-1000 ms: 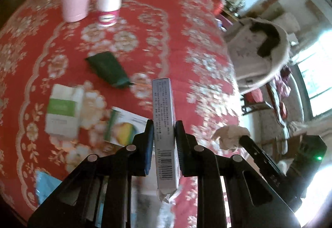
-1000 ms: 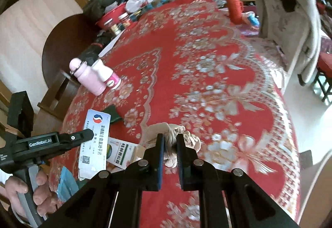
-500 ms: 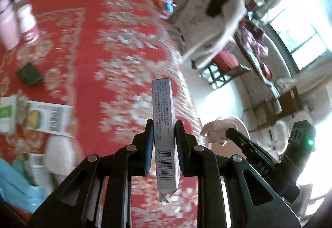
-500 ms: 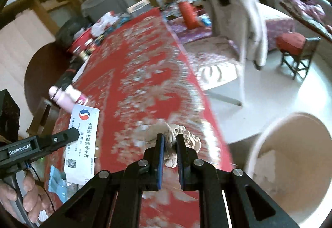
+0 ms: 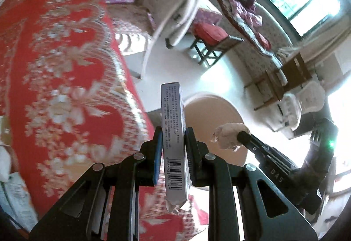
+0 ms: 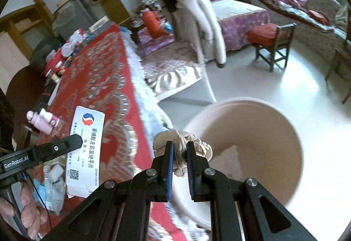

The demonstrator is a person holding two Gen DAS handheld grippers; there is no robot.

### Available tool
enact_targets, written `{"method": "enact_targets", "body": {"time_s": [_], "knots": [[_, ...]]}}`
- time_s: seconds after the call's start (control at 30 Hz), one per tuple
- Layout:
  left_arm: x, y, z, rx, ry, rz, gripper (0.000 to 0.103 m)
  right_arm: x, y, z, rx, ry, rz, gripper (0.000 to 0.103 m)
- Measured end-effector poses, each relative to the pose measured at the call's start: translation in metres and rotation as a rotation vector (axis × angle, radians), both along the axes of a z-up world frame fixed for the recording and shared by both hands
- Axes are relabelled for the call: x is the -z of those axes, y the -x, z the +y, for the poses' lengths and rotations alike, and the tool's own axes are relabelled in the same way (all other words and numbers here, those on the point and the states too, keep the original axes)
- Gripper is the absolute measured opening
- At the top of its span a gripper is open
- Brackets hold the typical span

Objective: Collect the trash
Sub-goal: 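Carry both held items over the beige bin and open both grippers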

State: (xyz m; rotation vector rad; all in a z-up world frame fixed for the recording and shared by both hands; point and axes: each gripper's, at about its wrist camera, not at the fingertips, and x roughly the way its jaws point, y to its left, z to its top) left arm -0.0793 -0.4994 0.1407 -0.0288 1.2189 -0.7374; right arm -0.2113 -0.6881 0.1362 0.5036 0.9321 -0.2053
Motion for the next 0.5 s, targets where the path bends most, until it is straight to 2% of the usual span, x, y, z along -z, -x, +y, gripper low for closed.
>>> {"method": "enact_targets", "body": {"time_s": [0.37,0.5], "knots": [[0.035,0.019,-0.06,0.089,0.032,0.095,0.018,0.023,0.036,-0.05,0.077,-0.025,0.075,0.011],[0.045,0.02,-0.069,0.096,0.038,0.12,0.022,0.033,0.039,-0.059,0.094,-0.011,0.122,0.012]]}}
